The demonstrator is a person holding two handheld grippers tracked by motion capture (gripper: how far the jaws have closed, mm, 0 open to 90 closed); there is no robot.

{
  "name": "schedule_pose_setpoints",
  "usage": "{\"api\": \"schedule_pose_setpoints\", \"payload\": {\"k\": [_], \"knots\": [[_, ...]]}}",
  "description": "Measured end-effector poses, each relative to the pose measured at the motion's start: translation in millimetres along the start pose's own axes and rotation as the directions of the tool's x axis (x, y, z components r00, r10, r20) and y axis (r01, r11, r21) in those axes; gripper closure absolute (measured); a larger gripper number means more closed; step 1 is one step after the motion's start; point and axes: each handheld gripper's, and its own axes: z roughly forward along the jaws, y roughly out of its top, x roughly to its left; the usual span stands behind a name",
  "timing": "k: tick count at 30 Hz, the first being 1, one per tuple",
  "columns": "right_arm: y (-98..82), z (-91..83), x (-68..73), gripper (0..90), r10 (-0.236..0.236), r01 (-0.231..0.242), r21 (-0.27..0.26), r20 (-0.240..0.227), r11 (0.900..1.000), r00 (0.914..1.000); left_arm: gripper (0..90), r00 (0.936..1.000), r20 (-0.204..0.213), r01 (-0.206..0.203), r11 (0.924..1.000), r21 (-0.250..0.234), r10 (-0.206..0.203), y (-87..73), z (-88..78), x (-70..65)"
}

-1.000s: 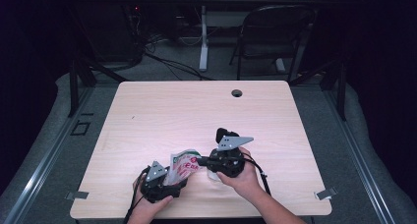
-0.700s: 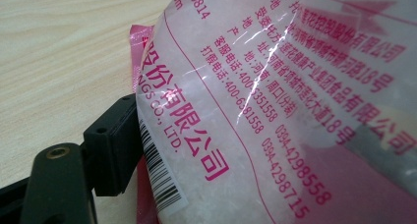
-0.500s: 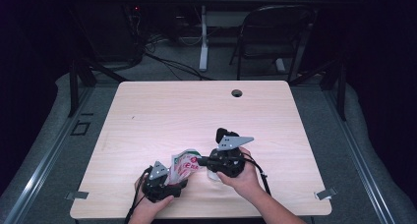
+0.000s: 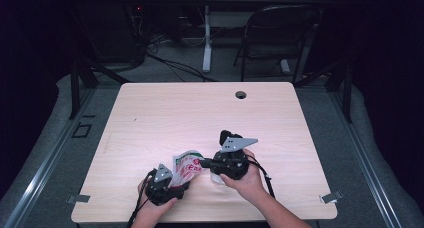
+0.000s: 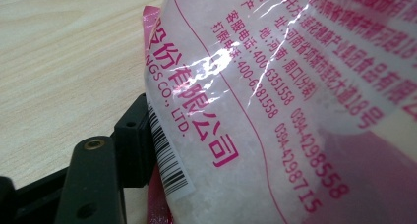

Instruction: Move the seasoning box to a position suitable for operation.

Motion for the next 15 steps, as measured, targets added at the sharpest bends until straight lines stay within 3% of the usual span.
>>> {"api": "schedule_pose_setpoints", "payload": {"k": [15], "knots": [[-0.6,-0.6,-1.2,90.0,0.001,-0.001,-0.002,-0.001,1.000,1.0000,47.7,0.9995,-0.019,-0.026,0.9997,-0.002,0.026,0.0,-0.9,0.2]]}}
